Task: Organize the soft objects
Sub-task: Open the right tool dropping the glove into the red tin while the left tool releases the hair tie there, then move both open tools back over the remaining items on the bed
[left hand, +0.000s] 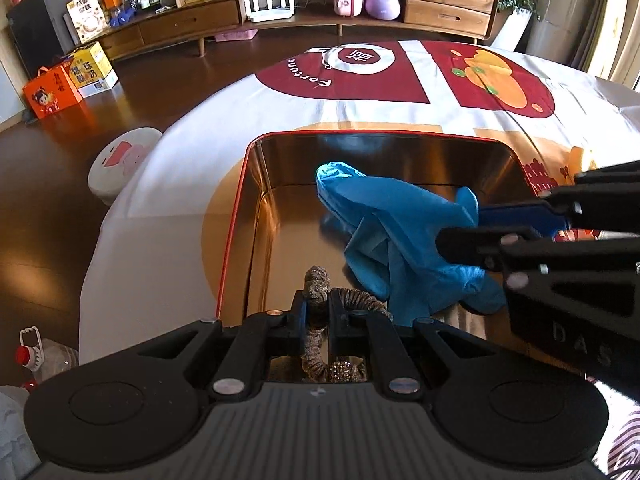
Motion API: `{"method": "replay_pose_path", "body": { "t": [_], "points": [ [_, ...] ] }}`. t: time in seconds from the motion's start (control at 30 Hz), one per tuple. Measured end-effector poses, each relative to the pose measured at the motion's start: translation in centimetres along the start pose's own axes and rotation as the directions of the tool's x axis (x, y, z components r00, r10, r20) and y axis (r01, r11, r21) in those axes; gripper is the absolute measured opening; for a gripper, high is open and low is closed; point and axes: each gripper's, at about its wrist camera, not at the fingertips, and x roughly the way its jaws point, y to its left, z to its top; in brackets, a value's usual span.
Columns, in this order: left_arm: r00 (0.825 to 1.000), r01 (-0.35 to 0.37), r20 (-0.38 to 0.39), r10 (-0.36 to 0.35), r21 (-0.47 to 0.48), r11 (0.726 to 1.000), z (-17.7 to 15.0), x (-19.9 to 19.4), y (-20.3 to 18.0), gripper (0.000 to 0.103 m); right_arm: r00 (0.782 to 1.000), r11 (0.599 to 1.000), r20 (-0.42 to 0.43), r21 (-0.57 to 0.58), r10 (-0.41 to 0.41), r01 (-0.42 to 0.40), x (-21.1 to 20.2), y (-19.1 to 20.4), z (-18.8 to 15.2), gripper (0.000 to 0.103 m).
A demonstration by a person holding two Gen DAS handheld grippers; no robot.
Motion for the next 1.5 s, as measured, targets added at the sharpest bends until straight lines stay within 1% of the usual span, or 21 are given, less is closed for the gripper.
{"method": "replay_pose_path", "body": {
  "t": [0.07, 0.17, 0.33, 0.4, 0.47, 0.73, 0.87, 1.1, 1.13, 1.17, 1.2, 1.27, 1.3, 1.37, 1.5],
  "points": [
    [1.0, 0.002, -0.001, -0.002, -0.004, 1.0, 0.0, 0.0, 0.0, 0.01, 1.0, 1.0, 0.003, -0.004, -0.004, 0.005, -0.2, 0.0, -0.1, 0.019],
    [1.0, -0.003, -0.001, 0.003, -0.002, 1.0, -0.1, -0.1, 0.0, 0.01, 1.0, 1.0, 0.008, -0.008, -0.009, 0.009, -0.4, -0.2, -0.1, 0.028],
    [1.0, -0.005, 0.008, 0.005, -0.013, 1.0, -0.2, -0.6, 0.0, 0.01, 1.0, 1.0, 0.017, 0.005, -0.003, 0.003, -1.1, -0.8, -0.4, 0.031],
    [1.0, -0.011, 0.011, 0.011, -0.013, 1.0, -0.3, -0.8, -0.1, 0.01, 1.0, 1.0, 0.018, 0.01, 0.001, -0.001, -1.4, -1.0, -0.4, 0.039],
    [1.0, -0.015, 0.014, 0.015, -0.015, 1.0, -0.4, -1.1, -0.1, 0.01, 1.0, 1.0, 0.019, 0.009, 0.004, -0.004, -1.7, -1.0, -0.6, 0.043],
    [0.999, -0.027, 0.035, 0.027, -0.022, 0.999, -0.7, -2.5, -0.2, 0.01, 0.999, 1.0, 0.051, 0.009, 0.006, -0.006, -3.5, -1.0, -1.0, 0.046],
    [0.998, -0.024, 0.052, 0.025, -0.024, 0.999, -0.9, -3.4, -0.3, 0.01, 0.997, 1.0, 0.075, 0.003, 0.002, -0.002, -4.5, -1.0, -1.3, 0.055],
    [0.996, -0.022, 0.082, 0.024, -0.026, 0.999, -1.4, -5.0, -0.7, 0.011, 0.994, 1.0, 0.113, -0.001, 0.004, -0.004, -6.9, -1.2, -2.0, 0.063],
    [0.996, -0.024, 0.085, 0.026, -0.027, 0.999, -1.4, -5.2, -0.7, 0.014, 0.993, 1.0, 0.119, 0.0, 0.001, -0.001, -7.2, -1.2, -2.2, 0.063],
    [0.996, -0.026, 0.09, 0.028, -0.026, 0.999, -1.5, -5.5, -0.8, 0.025, 0.992, 1.0, 0.123, 0.001, -0.001, 0.0, -7.5, -1.3, -2.3, 0.064],
    [0.995, -0.029, 0.096, 0.031, -0.026, 0.999, -1.6, -5.7, -0.9, 0.032, 0.992, 1.0, 0.128, 0.004, -0.001, 0.0, -7.8, -1.4, -2.5, 0.064],
    [0.993, -0.032, 0.113, 0.036, -0.034, 0.999, -1.7, -6.2, -0.9, 0.082, 0.991, 1.0, 0.137, 0.013, -0.002, 0.0, -8.5, -1.7, -2.9, 0.064],
    [0.991, -0.031, 0.13, 0.036, -0.039, 0.999, -1.8, -6.6, -0.9, 0.084, 0.99, 1.0, 0.141, 0.018, -0.002, 0.0, -8.9, -1.7, -3.0, 0.065],
    [0.99, -0.026, 0.138, 0.032, -0.043, 0.999, -1.9, -7.2, -1.0, 0.084, 0.989, 1.0, 0.15, 0.028, 0.0, -0.004, -9.7, -2.0, -3.3, 0.066],
    [0.986, -0.03, 0.161, 0.035, -0.034, 0.999, -2.3, -8.5, -1.7, 0.084, 0.983, 0.999, 0.185, 0.033, -0.002, -0.004, -11.7, -2.4, -4.1, 0.074]
  ]
}}
